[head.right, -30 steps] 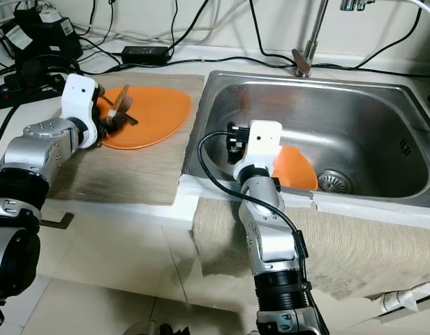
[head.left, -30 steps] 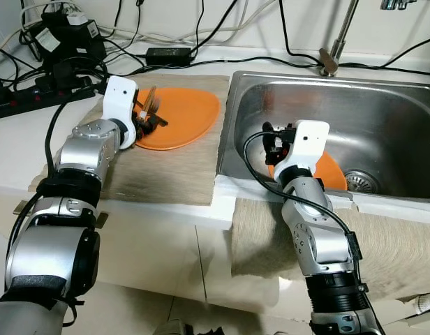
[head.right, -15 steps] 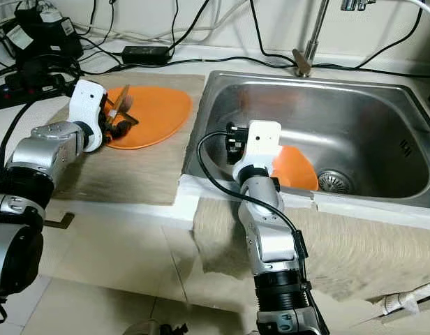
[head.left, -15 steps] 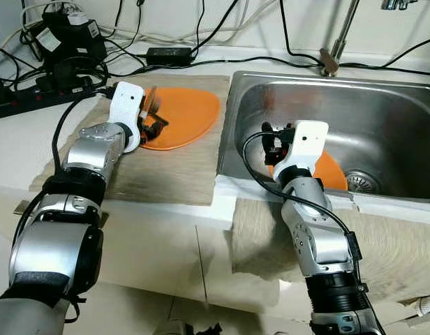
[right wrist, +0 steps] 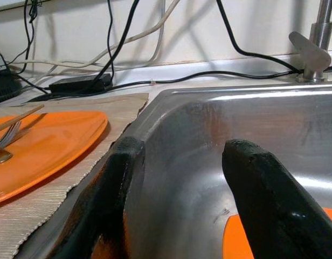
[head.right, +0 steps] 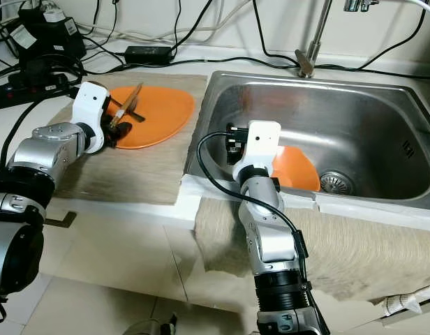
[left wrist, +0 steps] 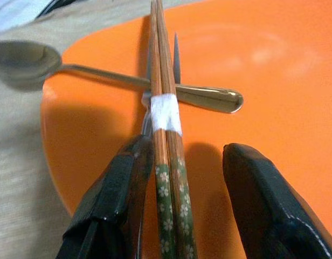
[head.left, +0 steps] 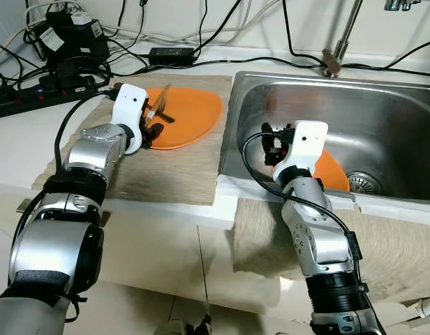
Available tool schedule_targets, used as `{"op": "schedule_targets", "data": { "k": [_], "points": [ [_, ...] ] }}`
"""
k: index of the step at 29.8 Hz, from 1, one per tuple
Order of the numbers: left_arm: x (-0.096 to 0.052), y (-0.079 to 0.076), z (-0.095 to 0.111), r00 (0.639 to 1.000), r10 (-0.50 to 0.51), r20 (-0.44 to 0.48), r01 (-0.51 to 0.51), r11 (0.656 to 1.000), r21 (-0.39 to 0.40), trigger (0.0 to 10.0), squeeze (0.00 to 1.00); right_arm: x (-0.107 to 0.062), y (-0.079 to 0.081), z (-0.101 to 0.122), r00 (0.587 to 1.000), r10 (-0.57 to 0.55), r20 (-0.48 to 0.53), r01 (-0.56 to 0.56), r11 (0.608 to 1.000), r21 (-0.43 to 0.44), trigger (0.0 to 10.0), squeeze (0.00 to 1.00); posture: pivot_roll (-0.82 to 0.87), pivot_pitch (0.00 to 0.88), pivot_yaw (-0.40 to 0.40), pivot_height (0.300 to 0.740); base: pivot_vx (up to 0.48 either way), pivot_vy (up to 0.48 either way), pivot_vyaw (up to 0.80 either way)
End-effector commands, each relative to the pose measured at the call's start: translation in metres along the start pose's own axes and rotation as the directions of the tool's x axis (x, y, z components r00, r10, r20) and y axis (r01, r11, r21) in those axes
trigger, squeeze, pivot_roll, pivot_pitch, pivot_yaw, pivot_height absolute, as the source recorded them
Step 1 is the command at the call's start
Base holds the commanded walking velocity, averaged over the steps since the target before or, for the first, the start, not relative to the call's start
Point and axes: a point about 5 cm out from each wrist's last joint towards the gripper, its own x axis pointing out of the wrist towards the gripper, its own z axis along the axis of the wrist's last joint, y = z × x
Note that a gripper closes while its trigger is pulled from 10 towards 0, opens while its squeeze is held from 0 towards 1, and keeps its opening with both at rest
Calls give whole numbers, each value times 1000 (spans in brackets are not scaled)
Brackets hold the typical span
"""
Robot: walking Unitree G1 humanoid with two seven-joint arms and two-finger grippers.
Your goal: Kitchen organization
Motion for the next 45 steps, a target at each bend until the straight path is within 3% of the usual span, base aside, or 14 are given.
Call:
{"op": "schedule_targets", "data": {
  "k": [1, 14, 19, 20, 21, 22, 45],
  "points": [
    [-1, 1, 9, 999, -12, 39, 11, 1000, 26, 0, 0, -1, 3, -1, 1000, 12, -15, -12, 1000, -6, 10000, 0, 26, 0, 61, 740, 0, 0, 0],
    [-3, 2, 12, 998, -26, 65, 22, 998, 65, 0, 0, -1, 3, -3, 1000, 13, -24, -13, 1000, -6, 10000, 0, 27, 0, 59, 740, 0, 0, 0],
    [-3, 6, 11, 998, 21, 52, -27, 993, 116, 0, 0, -2, 3, -4, 1000, 12, -28, -12, 1000, -6, 10000, 0, 28, 0, 59, 740, 0, 0, 0],
    [-3, 6, 11, 998, 28, 54, -34, 993, 115, 7216, 0, -2, 3, -4, 1000, 12, -29, -12, 1000, -6, 10000, 0, 29, 0, 60, 740, 0, 0, 0],
    [-3, 7, 12, 998, 32, 56, -38, 993, 115, 7216, 0, -2, 3, -4, 999, 12, -30, -12, 1000, -6, 10000, 0, 29, 0, 60, 740, 0, 0, 0],
    [-3, 7, 12, 998, 37, 57, -44, 992, 119, 10000, 1000, -2, 3, -4, 999, 13, -30, -13, 1000, -6, 10000, 0, 30, 0, 60, 740, 0, 0, 0],
    [1, 1, 5, 1000, 14, 14, -15, 993, 119, 10000, 1000, -2, 2, -4, 999, 14, -37, -15, 1000, -8, 10000, 0, 21, 8, 60, 740, 0, 0, 0]
  ]
}}
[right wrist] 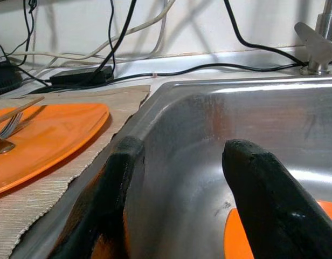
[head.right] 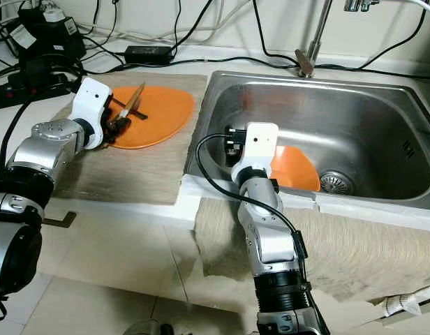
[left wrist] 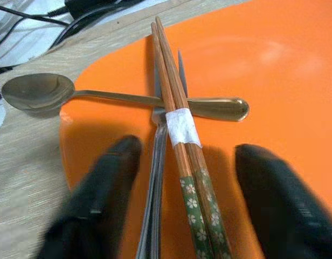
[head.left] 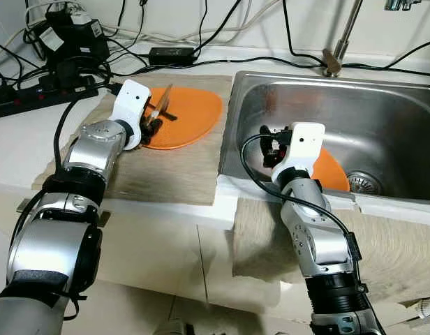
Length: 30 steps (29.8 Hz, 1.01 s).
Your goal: Kitchen organization
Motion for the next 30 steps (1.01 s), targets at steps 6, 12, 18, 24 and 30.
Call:
{"op": "schedule_targets", "data": {
  "k": [6, 12, 18, 24, 30],
  "points": [
    [3, -5, 0, 998, -41, -38, 42, 999, 26, 10000, 0, -1, 2, 2, 1000, 8, -2, -8, 1000, 0, 10000, 0, 21, 9, 63, 740, 0, 0, 0],
    [4, -7, -5, 995, -66, -74, 67, 998, 17, 10000, 0, -1, 2, 1, 1000, 8, -6, -8, 1000, 1, 10000, 0, 21, 8, 66, 740, 0, 0, 0],
    [4, -8, -4, 995, -85, -53, 86, 996, 15, 0, 0, 0, 2, 1, 1000, 7, -8, -7, 1000, 3, 10000, 0, 22, 5, 63, 740, 0, 0, 0],
    [3, -6, 3, 996, -88, -15, 88, 996, 19, 0, 0, 0, 2, 1, 1000, 9, -9, -9, 1000, 2, 10000, 0, 23, 1, 60, 740, 0, 0, 0],
    [2, -4, 6, 995, -100, 4, 100, 993, 56, 0, 0, 0, 2, 0, 1000, 12, -10, -12, 1000, 1, 10000, 0, 24, 0, 58, 740, 0, 0, 0]
  ]
}}
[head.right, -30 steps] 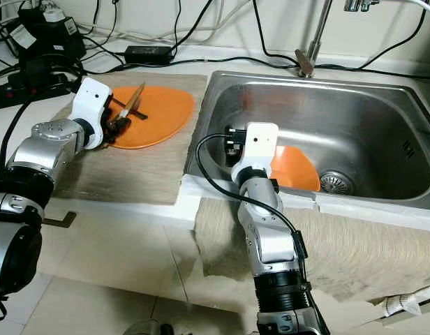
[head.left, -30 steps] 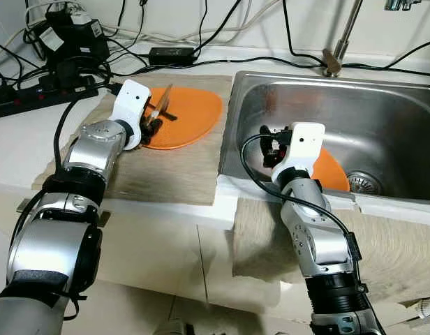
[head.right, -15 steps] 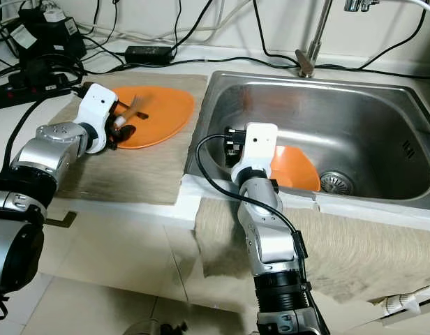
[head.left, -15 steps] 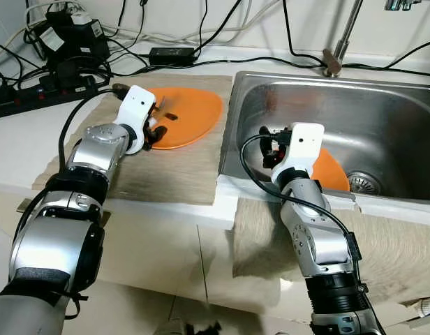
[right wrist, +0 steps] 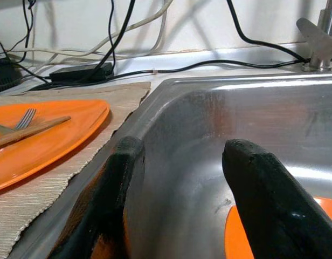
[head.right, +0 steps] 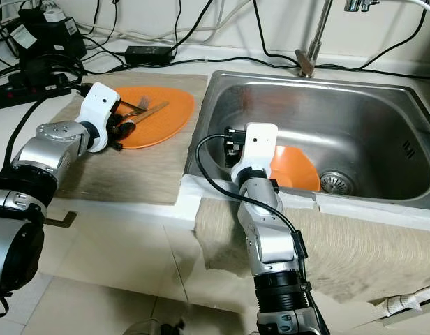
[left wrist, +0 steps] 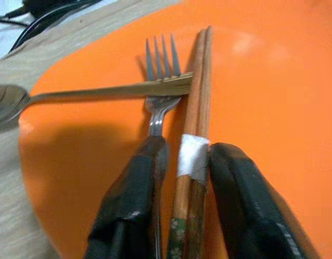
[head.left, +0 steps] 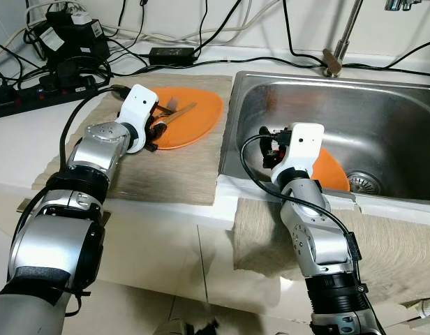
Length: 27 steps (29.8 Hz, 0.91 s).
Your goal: Kitchen organization
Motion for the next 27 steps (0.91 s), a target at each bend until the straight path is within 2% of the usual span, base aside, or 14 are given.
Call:
{"op": "schedule_targets", "data": {
  "k": [1, 11, 18, 21, 22, 23, 24, 25, 27],
  "points": [
    [-1, 4, 5, 1000, 0, 11, -1, 1000, 15, 0, 0, 0, 2, 1, 1000, 12, -3, -12, 1000, -1, 10000, 0, 24, 0, 59, 740, 0, 0, 0],
    [-3, 7, 9, 999, -1, 43, 1, 1000, 18, 0, 0, 0, 2, 0, 1000, 14, -5, -14, 1000, -4, 10000, 0, 24, 0, 53, 740, 0, 0, 0],
    [-4, 6, 14, 998, -17, 62, 14, 999, 39, 0, 0, -1, 2, -1, 1000, 16, -8, -16, 1000, -5, 10000, 0, 26, 0, 52, 740, 0, 0, 0],
    [-3, 4, 13, 999, -13, 45, 10, 997, 72, 0, 0, -1, 2, -1, 1000, 17, -9, -17, 1000, -5, 10000, 0, 26, 0, 53, 740, 0, 0, 0],
    [-3, 4, 13, 999, -10, 45, 6, 997, 75, 9412, 0, -1, 2, -1, 1000, 17, -9, -17, 1000, -5, 10000, 0, 26, 0, 52, 740, 0, 0, 0],
    [-3, 5, 14, 999, 3, 49, -7, 997, 79, 10000, 329, -1, 2, -1, 1000, 17, -10, -17, 1000, -5, 10000, 0, 27, 0, 53, 740, 0, 0, 0],
    [-3, 6, 15, 999, 12, 52, -16, 997, 81, 10000, 329, -1, 2, -1, 1000, 17, -10, -17, 1000, -5, 10000, 0, 27, 0, 53, 740, 0, 0, 0],
    [-3, 5, 16, 999, 5, 53, -10, 996, 94, 10000, 1000, -1, 2, -1, 1000, 17, -10, -17, 1000, -4, 10000, 0, 27, 0, 53, 740, 0, 0, 0],
    [-3, 4, 17, 999, -7, 52, 2, 995, 102, 10000, 1000, 0, 2, -1, 1000, 17, -10, -17, 1000, -4, 10000, 0, 28, 0, 54, 740, 0, 0, 0]
  ]
}}
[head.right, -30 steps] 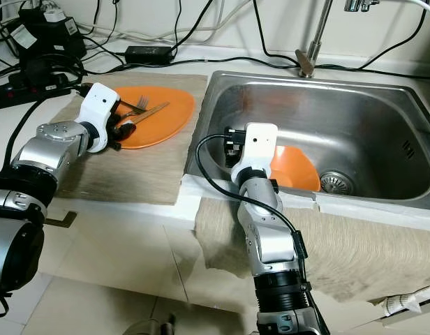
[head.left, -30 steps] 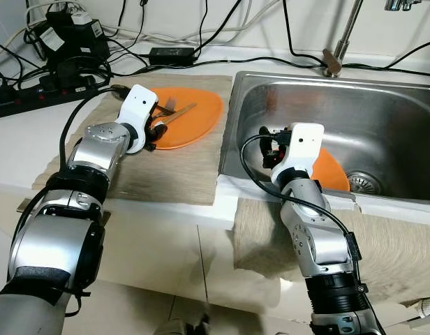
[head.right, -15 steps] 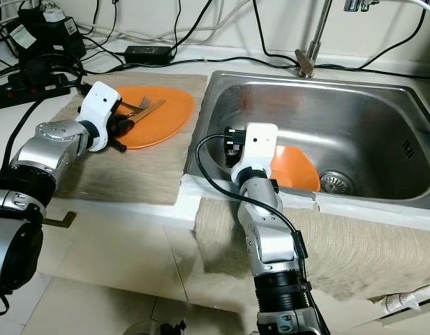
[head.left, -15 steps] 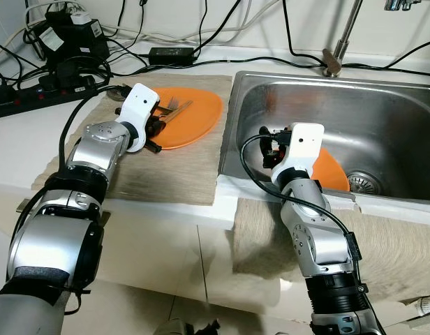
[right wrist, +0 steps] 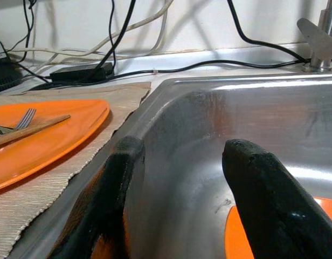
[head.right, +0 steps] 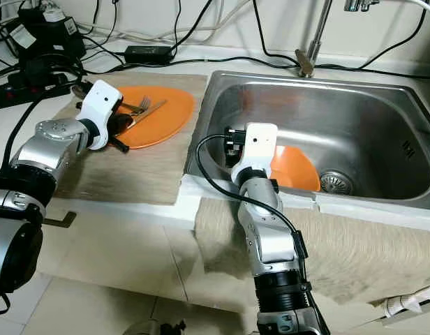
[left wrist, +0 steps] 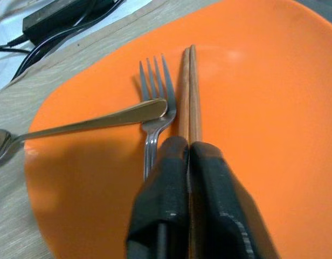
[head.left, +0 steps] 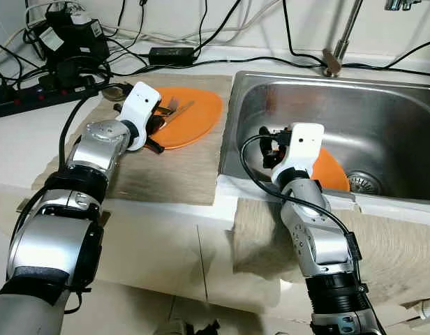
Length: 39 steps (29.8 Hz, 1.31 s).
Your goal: Kitchen organization
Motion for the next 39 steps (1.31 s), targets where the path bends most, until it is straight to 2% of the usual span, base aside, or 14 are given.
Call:
{"op": "schedule_targets", "data": {
  "k": [1, 17, 22, 23, 24, 25, 28, 33, 39],
  "points": [
    [-2, 4, 10, 1000, 5, 17, -5, 999, 35, 10000, 1000, 0, 2, -1, 1000, 14, -10, -14, 1000, -3, 10000, 0, 28, 0, 54, 740, 0, 0, 0],
    [-2, 0, 12, 999, -45, 11, 45, 998, 32, 10000, 1000, 0, 3, -1, 1000, 11, -11, -11, 1000, 1, 10000, 0, 29, 1, 60, 740, 0, 0, 0],
    [-2, -4, 12, 997, -80, -1, 80, 995, 55, 10000, 1000, 0, 3, -2, 1000, 11, -14, -11, 1000, 1, 10000, 0, 32, 2, 61, 740, 0, 0, 0],
    [-2, -6, 11, 996, -92, -16, 93, 994, 65, 10000, 188, 0, 3, -2, 1000, 12, -15, -12, 1000, 1, 10000, 0, 34, 3, 61, 740, 0, 0, 0],
    [-2, -6, 11, 996, -92, -16, 93, 994, 65, 10000, 188, 0, 3, -2, 1000, 12, -15, -12, 1000, 1, 10000, 0, 34, 3, 61, 740, 0, 0, 0],
    [-1, -7, 10, 995, -96, -19, 97, 993, 67, 10000, 0, 0, 3, -2, 1000, 12, -16, -12, 1000, 2, 10000, 0, 34, 3, 61, 740, 0, 0, 0],
    [-2, -7, 9, 994, -102, -26, 104, 993, 64, 10000, 0, 0, 4, -2, 1000, 13, -17, -13, 1000, 2, 10000, 0, 37, 3, 61, 740, 0, 0, 0],
    [-2, -9, 0, 987, -141, -74, 141, 990, -4, 10000, 0, 0, 5, -3, 1000, 16, -20, -16, 1000, 3, 10000, 0, 40, 4, 62, 740, 0, 0, 0],
    [-4, -18, -8, 963, -247, -105, 239, 967, -87, 10000, 0, 0, 5, -4, 1000, 17, -25, -17, 1000, 4, 10000, 0, 41, 6, 62, 740, 0, 0, 0]
  ]
}}
